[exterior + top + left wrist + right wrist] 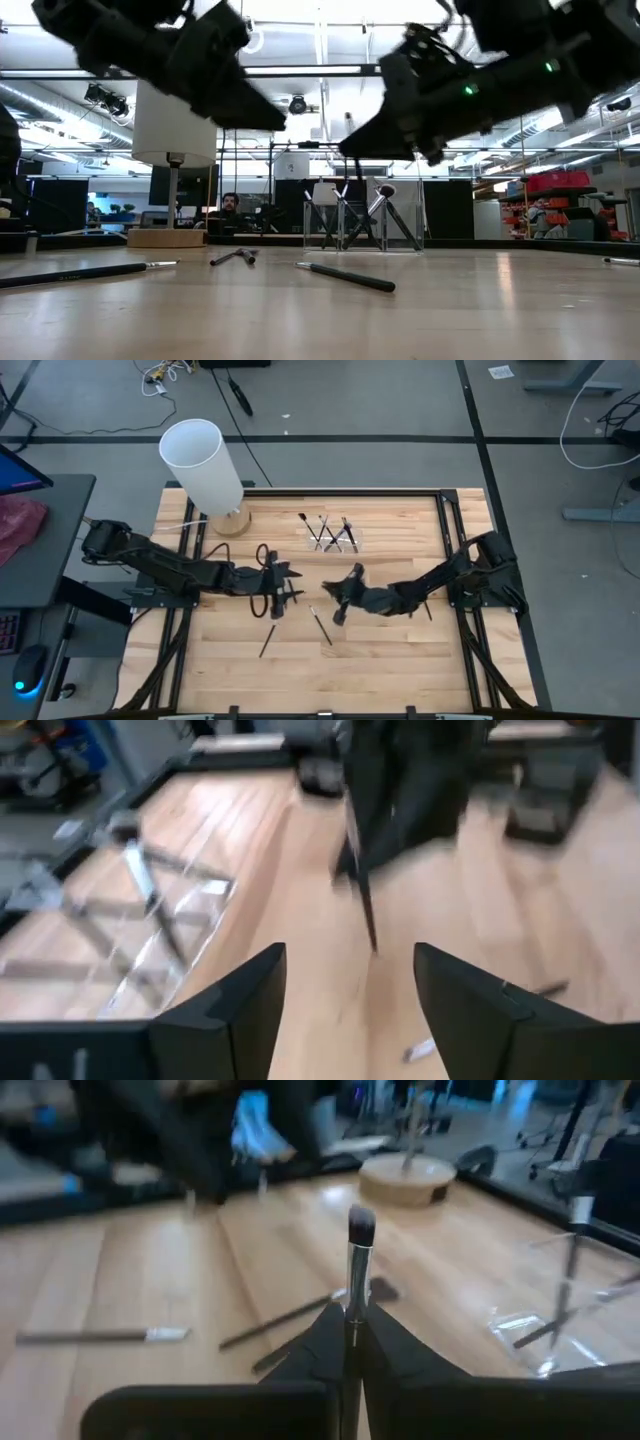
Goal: Put items in baskets/containers
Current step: Put the black eyeshadow brush into the transparent organizer
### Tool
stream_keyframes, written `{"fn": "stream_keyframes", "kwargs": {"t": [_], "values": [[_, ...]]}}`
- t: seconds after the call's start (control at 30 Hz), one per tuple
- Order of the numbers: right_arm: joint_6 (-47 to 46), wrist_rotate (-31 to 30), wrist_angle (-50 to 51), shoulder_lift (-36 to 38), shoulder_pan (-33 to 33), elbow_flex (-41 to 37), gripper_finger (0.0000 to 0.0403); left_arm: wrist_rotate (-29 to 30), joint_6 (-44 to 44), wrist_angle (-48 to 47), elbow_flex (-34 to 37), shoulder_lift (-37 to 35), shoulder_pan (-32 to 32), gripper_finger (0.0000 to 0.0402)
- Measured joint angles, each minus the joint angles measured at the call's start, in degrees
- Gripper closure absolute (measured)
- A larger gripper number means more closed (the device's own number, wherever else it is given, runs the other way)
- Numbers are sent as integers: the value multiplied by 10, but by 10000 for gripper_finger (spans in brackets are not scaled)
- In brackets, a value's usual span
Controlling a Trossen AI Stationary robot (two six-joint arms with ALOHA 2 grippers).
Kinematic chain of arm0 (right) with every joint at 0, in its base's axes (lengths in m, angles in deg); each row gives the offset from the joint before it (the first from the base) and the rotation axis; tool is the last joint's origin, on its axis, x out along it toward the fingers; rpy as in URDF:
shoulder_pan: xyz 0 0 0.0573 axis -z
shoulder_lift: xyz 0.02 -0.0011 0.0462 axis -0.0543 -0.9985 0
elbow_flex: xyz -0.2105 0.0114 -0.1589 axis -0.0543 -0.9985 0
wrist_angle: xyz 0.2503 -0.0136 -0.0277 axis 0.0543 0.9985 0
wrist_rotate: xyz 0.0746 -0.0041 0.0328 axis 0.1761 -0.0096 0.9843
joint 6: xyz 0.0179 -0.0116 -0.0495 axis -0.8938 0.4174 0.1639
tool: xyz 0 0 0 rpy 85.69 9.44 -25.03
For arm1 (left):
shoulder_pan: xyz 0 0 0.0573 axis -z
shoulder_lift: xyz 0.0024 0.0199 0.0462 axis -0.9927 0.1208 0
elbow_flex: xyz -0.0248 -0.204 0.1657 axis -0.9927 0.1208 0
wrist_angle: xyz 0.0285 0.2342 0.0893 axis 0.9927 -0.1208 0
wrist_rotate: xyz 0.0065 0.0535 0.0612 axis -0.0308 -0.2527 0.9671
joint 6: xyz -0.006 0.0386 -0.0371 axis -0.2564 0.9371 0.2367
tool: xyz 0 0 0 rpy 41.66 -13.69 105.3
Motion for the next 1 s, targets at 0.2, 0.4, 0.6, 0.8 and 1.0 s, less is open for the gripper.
{"fn": "stream_keyframes", "kwargs": {"t": [0.2, 0.4, 0.6, 0.8, 1.0], "values": [[23, -91, -188, 28, 28, -89, 393, 14, -52, 43, 70, -10, 7, 179], [68, -121, -197, 110, 83, -116, 393, 16, -76, 188, 136, 8, 13, 190], [55, -114, -105, 160, 155, -115, 392, 16, -64, 261, 150, 13, 12, 193], [-32, -51, 9, 154, 223, -113, 391, 16, -62, 261, 150, 13, 12, 193], [-50, -3, 55, 151, 253, -114, 391, 19, -61, 261, 150, 13, 12, 193]]}}
